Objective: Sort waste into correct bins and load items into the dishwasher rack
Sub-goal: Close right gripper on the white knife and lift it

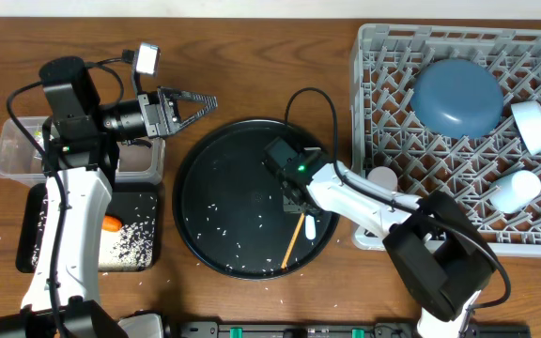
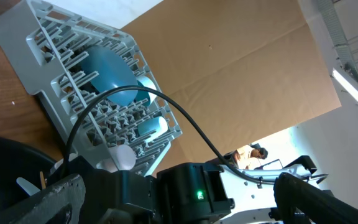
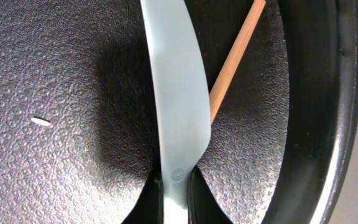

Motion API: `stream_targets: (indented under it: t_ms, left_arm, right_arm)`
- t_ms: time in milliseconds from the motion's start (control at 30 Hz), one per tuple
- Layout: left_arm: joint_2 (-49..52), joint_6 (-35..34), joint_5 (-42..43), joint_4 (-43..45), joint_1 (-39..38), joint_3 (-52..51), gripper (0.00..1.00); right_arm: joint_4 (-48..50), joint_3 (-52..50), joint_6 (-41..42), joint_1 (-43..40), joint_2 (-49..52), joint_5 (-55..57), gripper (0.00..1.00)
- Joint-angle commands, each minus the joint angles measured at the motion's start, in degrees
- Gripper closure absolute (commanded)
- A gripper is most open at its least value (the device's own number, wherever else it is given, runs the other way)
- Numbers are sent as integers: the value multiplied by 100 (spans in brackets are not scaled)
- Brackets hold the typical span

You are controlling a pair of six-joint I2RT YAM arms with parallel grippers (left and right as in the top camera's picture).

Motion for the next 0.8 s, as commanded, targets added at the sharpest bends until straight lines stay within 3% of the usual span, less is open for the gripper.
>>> stream_targets:
  t_ms: [0,767]
  left_arm:
    - [11,98,57,7,15,13,2]
    - [11,98,59,7,15,13,2]
  right_arm:
    - [-13,-39,-260,-37,83,-321,99]
    - [-299,-37,-603,-26,-581,-627,99]
